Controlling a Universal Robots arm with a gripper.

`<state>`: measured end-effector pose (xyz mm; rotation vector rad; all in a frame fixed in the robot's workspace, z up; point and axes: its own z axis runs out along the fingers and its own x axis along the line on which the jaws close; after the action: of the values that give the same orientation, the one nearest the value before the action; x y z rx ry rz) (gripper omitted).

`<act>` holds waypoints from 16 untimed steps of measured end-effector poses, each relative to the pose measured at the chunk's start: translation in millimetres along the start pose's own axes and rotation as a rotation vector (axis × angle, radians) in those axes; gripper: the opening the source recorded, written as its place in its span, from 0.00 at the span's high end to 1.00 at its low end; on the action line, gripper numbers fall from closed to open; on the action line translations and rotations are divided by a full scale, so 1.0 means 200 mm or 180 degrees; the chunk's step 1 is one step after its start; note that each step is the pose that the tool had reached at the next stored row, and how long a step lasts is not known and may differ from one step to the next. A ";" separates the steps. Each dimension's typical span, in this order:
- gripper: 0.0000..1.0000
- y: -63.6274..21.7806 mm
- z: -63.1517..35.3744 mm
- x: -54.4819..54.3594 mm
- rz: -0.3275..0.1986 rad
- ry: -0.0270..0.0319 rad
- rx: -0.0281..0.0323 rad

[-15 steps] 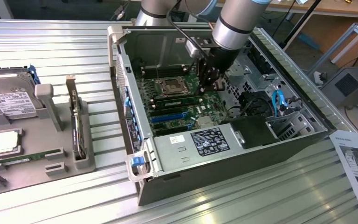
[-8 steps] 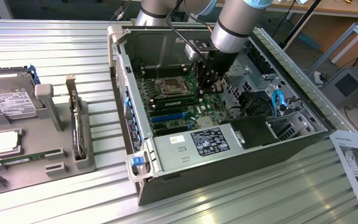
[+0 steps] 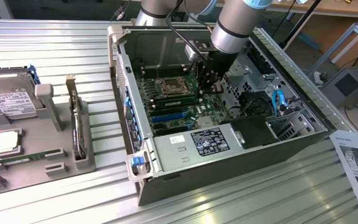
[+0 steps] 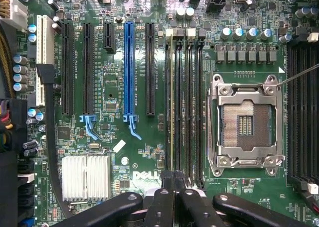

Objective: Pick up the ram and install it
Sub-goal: 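Press down the ram until it locks into place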

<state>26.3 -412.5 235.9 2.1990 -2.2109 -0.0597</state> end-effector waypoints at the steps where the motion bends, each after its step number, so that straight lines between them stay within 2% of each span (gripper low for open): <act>1: 0.89 0.000 0.003 0.00 0.0000 0.0000 0.0000; 16: 0.89 0.001 0.029 0.00 0.0000 0.0000 0.0000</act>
<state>25.9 -412.5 230.1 2.1991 -2.2108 -0.0596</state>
